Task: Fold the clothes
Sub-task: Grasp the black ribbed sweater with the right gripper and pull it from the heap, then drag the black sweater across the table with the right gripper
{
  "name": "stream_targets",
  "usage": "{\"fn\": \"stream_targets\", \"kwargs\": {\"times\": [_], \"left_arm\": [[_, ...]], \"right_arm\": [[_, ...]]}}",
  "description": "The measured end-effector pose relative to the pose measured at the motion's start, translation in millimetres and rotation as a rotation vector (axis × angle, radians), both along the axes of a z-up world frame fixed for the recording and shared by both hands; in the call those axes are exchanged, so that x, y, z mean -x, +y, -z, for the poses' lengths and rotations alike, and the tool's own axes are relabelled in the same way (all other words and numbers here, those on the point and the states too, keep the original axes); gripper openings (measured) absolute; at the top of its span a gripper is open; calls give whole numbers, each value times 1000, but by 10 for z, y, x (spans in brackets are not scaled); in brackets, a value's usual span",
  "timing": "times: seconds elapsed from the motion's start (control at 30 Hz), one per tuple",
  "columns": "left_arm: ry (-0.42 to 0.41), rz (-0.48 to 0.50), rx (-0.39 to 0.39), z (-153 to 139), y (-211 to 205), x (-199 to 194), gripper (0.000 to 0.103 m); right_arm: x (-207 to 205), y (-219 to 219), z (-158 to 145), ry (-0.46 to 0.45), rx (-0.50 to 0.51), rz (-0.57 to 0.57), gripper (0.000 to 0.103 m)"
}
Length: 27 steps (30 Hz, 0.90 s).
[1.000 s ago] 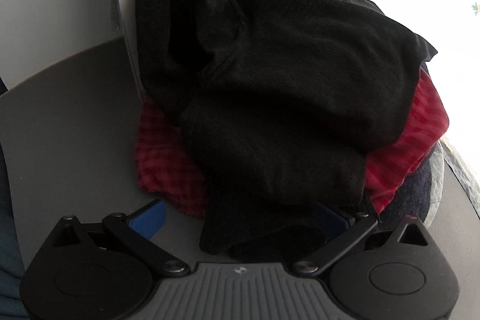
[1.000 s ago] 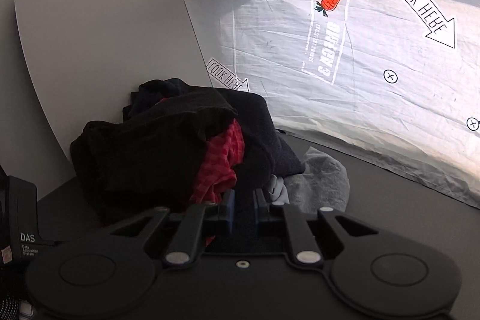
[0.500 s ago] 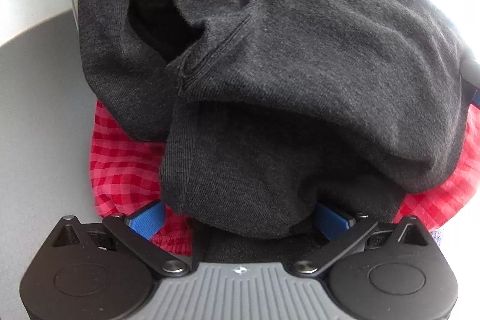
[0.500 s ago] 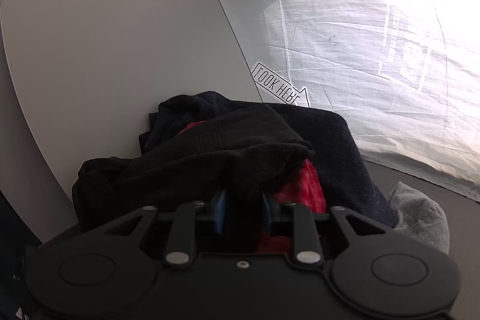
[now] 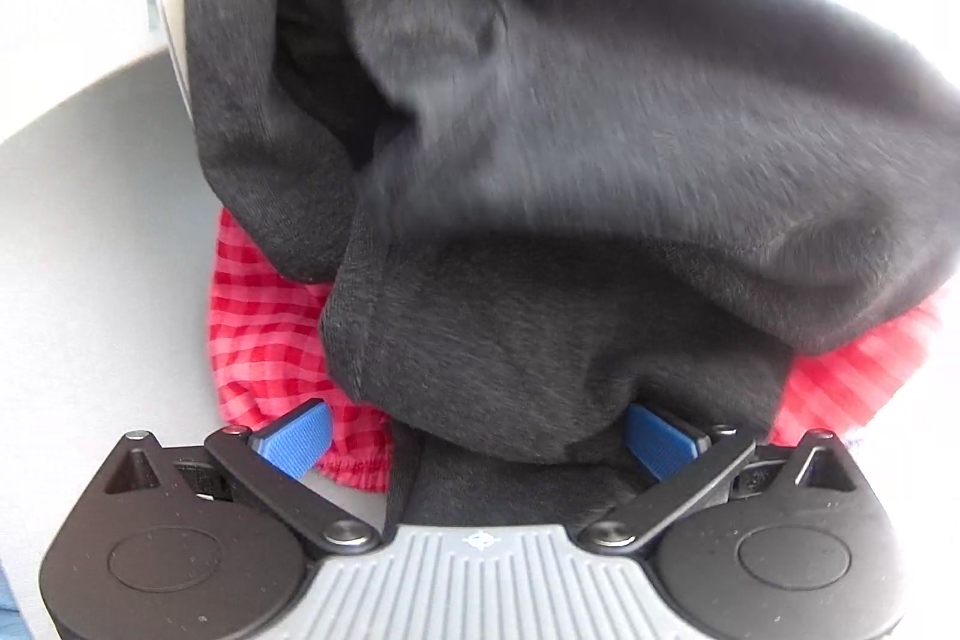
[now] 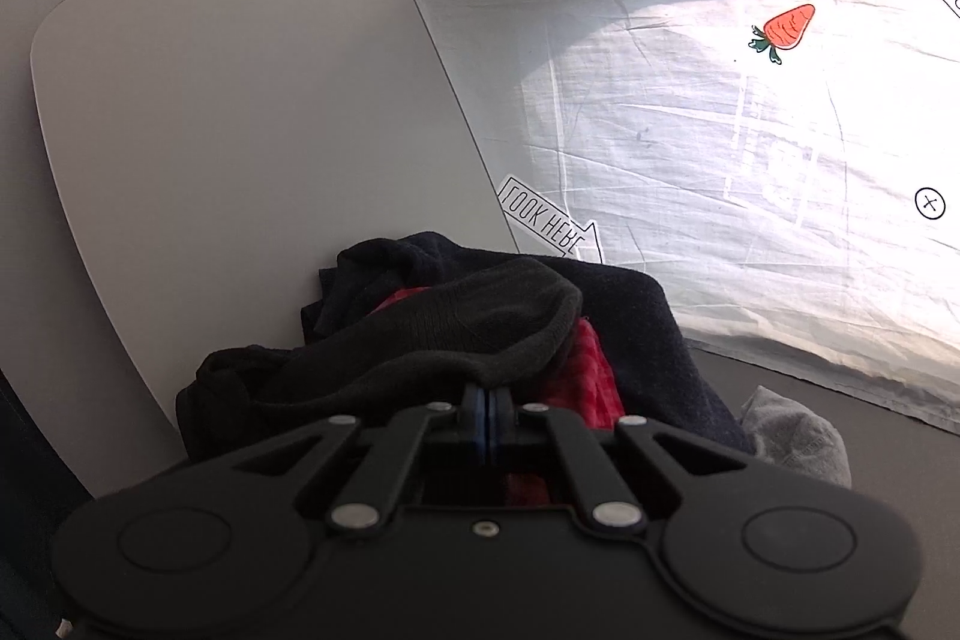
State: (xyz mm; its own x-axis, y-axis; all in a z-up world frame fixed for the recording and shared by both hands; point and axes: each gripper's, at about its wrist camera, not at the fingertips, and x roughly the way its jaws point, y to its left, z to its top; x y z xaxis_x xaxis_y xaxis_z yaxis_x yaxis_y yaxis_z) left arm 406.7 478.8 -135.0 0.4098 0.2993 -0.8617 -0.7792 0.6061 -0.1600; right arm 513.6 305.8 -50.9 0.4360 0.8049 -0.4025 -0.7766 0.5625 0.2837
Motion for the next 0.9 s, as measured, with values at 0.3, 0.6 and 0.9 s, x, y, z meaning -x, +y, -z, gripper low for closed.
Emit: {"fn": "stream_targets", "kwargs": {"times": [0.3,0.6,0.9], "left_arm": [[-88,111,-47,-672,-908,317,103],[-119,307,6,-546,-2303,640,103],[-163,493,109,-370,-3782,935,103]], "right_arm": [[580,-1069,-265,-88,-10,145,1],[1014,-3282,-94,-41,87,458,1],[1422,-5921,255,81,211,989,1]]}}
